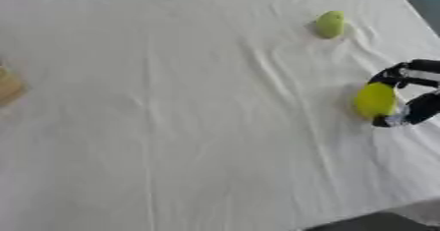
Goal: Pick up the objects with one hand, pass them to the other hand, and then place them into the box on the other side of the table.
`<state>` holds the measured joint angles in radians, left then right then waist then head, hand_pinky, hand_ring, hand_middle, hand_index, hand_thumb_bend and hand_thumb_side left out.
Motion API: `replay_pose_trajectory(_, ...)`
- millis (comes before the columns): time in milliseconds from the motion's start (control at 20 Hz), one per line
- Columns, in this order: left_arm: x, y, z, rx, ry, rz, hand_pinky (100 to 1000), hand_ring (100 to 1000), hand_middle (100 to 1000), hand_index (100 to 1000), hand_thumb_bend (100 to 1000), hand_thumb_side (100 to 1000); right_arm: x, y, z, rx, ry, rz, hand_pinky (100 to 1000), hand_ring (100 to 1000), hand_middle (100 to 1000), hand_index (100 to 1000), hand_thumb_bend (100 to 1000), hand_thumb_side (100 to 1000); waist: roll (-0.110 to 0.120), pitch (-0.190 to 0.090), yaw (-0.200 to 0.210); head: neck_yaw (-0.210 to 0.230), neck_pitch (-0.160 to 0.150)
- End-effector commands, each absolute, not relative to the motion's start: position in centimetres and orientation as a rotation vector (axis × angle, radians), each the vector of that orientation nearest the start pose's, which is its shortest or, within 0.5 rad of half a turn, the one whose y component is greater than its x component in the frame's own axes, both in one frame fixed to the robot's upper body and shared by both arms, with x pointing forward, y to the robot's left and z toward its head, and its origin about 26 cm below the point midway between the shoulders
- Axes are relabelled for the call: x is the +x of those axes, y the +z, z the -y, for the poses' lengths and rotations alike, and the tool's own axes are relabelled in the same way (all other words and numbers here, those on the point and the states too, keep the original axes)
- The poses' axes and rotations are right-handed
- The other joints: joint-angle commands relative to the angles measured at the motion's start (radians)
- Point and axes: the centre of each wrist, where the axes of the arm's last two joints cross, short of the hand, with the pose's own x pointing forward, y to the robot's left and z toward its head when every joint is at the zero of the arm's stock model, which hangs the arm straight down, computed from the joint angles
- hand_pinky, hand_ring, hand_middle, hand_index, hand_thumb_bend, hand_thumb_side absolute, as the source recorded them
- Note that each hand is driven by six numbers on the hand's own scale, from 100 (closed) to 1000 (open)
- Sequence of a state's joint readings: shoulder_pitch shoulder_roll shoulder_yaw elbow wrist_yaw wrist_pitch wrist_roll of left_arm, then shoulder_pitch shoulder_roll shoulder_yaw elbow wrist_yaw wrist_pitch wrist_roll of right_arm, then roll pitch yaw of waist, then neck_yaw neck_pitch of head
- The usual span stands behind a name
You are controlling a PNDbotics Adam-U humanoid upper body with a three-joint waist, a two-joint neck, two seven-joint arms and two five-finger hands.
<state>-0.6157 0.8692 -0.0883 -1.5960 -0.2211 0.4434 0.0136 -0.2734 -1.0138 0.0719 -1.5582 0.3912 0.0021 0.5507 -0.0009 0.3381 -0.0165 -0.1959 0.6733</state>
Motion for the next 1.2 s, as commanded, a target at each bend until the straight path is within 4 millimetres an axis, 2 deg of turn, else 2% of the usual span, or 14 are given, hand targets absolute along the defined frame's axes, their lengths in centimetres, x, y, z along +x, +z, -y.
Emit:
replay_pose_trajectory(50, 35.75, 30.16, -35.75, 1.089, -0.592, 1.661, 747, 704, 643, 734, 630, 451, 32.32, 21.89, 43.12, -0.815, 1.386, 1.105, 804, 772, 650, 827, 525, 356, 0.0, -0.015, 0.002, -0.002, -0.008)
replay_pose_trajectory(300, 35.74, 30.12, -35.76, 1.091, -0.592, 1.66, 747, 703, 643, 733, 628, 451, 32.34, 21.84, 43.14, -0.835, 1.376, 1.1, 800, 762, 623, 802, 503, 312, 0.001, -0.014, 0.004, -0.004, -0.008)
replay_pose_trajectory(750, 35.71, 30.28, -35.74, 1.094, -0.591, 1.665, 747, 703, 642, 732, 628, 451, 32.4, 21.83, 43.08, -0.839, 1.352, 1.123, 778, 714, 550, 725, 446, 160, 0.002, -0.015, 0.007, -0.005, -0.008)
replay_pose_trajectory(1200, 35.69, 30.22, -35.87, 1.097, -0.59, 1.659, 748, 696, 642, 731, 627, 451, 32.2, 22.26, 42.84, -0.822, 1.292, 1.188, 757, 675, 514, 679, 208, 101, 0.002, -0.022, 0.001, -0.004, -0.008)
